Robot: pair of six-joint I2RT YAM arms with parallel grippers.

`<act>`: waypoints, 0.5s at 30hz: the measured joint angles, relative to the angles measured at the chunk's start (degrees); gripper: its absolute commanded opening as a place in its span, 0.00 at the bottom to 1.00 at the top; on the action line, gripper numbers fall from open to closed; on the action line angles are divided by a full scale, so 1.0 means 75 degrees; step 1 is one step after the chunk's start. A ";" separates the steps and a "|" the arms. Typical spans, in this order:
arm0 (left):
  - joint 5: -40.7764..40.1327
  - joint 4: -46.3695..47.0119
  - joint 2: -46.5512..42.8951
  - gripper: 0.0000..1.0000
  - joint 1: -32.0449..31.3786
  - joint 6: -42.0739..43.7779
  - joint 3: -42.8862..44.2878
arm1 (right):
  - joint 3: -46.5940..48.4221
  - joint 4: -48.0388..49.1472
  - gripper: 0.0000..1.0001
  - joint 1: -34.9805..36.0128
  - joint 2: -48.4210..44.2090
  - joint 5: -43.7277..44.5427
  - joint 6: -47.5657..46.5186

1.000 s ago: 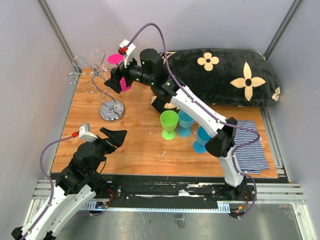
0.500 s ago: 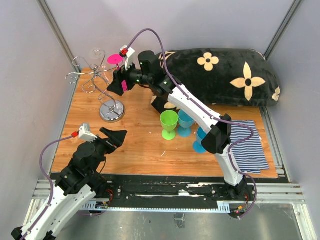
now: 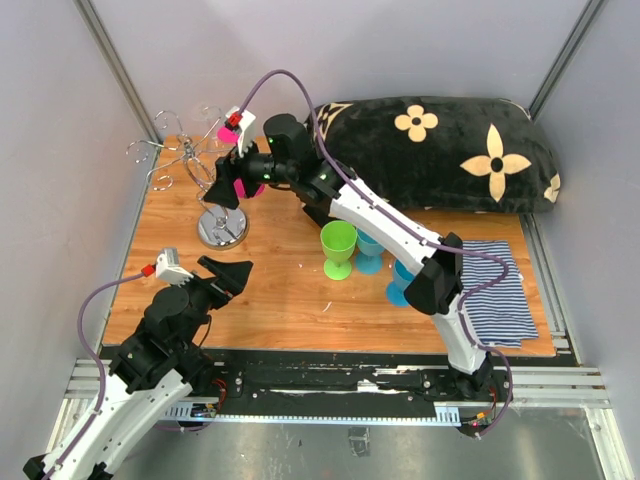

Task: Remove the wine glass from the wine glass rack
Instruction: Adjust the wine rack at the center of the board.

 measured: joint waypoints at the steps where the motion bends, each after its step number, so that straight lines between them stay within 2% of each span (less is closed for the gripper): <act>1: 0.0000 -0.0003 0.0000 1.00 0.0000 0.0000 0.0003 | -0.0102 -0.0009 0.81 0.0070 -0.0067 0.0012 -0.0009; 15: 0.0000 -0.0009 0.0000 1.00 0.0000 0.0000 0.0003 | -0.0828 -0.0105 0.82 0.0935 -0.1064 0.0125 -0.0236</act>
